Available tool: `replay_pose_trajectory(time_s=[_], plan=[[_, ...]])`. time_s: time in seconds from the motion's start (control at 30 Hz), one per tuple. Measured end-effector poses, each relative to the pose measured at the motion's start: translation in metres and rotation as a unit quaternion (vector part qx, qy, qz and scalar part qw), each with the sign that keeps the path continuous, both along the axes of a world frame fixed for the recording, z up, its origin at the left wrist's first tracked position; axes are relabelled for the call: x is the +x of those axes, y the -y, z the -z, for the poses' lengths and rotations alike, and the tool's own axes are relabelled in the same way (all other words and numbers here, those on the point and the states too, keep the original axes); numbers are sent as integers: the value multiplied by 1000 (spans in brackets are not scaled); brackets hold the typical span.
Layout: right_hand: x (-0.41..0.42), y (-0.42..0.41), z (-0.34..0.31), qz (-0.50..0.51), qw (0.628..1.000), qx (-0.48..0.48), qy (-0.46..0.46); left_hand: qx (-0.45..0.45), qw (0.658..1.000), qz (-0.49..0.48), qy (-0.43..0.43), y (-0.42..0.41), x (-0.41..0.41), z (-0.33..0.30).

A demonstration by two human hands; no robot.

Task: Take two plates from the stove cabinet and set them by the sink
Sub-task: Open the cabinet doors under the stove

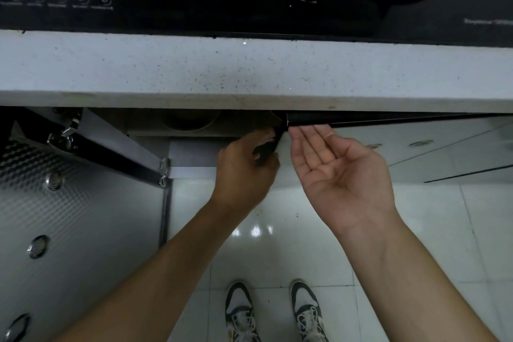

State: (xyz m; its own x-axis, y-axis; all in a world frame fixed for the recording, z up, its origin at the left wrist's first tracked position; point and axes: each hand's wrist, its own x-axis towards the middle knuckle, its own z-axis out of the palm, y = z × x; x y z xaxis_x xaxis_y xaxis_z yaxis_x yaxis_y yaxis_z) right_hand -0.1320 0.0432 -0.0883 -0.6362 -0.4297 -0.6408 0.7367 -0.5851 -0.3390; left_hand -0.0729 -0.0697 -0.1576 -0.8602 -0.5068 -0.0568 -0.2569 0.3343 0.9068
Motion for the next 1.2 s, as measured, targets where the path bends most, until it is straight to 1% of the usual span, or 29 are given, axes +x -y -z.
replay_pose_trajectory(time_s=[0.2,0.4,0.47,0.6,0.77,0.97,1.2], plan=[[23,-20,0,1,1000,24,3,-45,999,-14,15,-26,31,-3],[46,-51,-1,-25,998,57,7,-27,997,-64,19,-64,61,-5],[53,-65,-1,-38,997,65,4,-6,996,-87,18,-80,73,-5],[67,-93,-3,-76,994,80,-12,7,994,-104,30,-114,95,-5],[79,-141,-3,-119,990,78,-20,-2,993,-114,32,-165,118,-6],[84,-205,1,-186,980,67,-34,-37,992,-119,25,-220,137,-3],[87,-290,-2,-230,962,125,-75,-27,993,-110,31,-303,152,-2]])
